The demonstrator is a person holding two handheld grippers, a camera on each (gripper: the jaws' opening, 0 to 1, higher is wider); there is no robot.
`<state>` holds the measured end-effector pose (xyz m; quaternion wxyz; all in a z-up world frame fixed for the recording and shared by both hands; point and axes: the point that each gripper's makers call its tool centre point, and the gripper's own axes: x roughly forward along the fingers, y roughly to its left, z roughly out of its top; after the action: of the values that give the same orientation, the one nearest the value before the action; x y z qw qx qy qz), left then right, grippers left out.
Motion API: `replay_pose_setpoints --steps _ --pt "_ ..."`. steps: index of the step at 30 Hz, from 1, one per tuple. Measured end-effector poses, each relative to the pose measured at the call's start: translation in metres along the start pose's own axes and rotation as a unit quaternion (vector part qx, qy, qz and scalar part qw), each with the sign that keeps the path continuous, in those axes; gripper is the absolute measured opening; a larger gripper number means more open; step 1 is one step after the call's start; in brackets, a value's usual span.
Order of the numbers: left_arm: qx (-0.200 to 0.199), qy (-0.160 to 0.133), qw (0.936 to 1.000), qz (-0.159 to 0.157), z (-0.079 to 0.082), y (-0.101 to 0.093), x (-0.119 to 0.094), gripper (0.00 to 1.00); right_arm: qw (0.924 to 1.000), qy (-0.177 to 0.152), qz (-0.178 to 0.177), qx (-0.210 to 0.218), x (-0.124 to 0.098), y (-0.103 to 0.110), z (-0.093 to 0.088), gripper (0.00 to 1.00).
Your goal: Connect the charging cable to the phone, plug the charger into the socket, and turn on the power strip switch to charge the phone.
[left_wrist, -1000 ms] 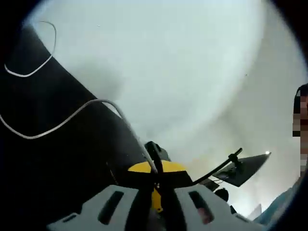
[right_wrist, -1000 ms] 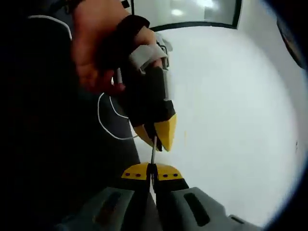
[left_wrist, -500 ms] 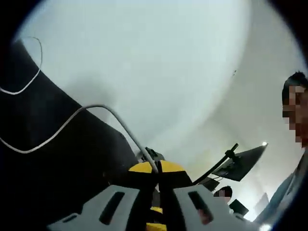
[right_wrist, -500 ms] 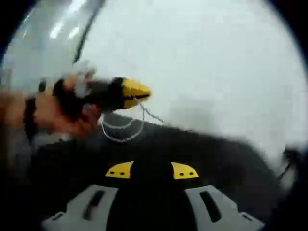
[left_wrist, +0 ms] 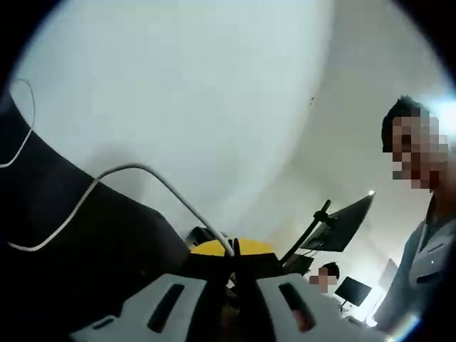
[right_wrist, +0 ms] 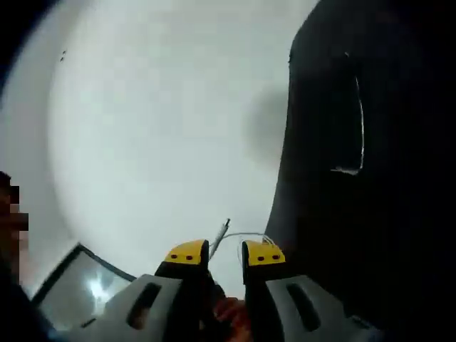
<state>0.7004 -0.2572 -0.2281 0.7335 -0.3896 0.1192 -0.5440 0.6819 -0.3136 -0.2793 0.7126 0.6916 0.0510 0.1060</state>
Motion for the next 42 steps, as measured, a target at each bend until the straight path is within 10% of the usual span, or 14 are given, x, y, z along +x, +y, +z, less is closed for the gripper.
replay_pose_setpoints --steps 11,16,17,21,25,28,33,42 --pt "0.008 0.008 0.9998 0.018 -0.012 -0.002 -0.004 0.02 0.9994 -0.012 -0.008 -0.033 0.01 -0.001 0.005 0.04" --pt "-0.001 -0.032 0.9962 0.081 0.001 0.012 -0.019 0.88 0.9968 -0.032 -0.005 -0.073 0.01 -0.002 0.005 0.03" --pt "0.029 -0.023 0.9932 0.11 0.002 0.018 -0.026 0.92 0.9967 -0.034 -0.006 -0.073 0.011 -0.003 0.006 0.03" --pt "0.137 0.024 0.9707 0.196 0.016 0.032 -0.052 0.85 0.9943 -0.047 -0.005 -0.096 0.012 -0.003 0.005 0.03" --pt "-0.025 0.042 0.9865 0.156 0.008 0.03 -0.049 0.6 0.9909 -0.059 0.039 -0.115 0.014 0.011 0.007 0.03" --pt "-0.14 -0.024 0.9836 0.111 0.001 0.027 -0.028 0.54 0.9911 -0.066 0.043 -0.108 0.015 0.009 0.008 0.03" --pt "-0.131 -0.028 0.9832 0.124 -0.031 0.035 0.004 0.32 0.9929 -0.072 0.054 -0.078 0.013 0.007 0.007 0.03" --pt "-0.155 -0.049 0.9781 0.131 -0.043 0.036 0.011 0.05 0.994 -0.083 0.052 -0.05 0.013 0.003 0.006 0.04"
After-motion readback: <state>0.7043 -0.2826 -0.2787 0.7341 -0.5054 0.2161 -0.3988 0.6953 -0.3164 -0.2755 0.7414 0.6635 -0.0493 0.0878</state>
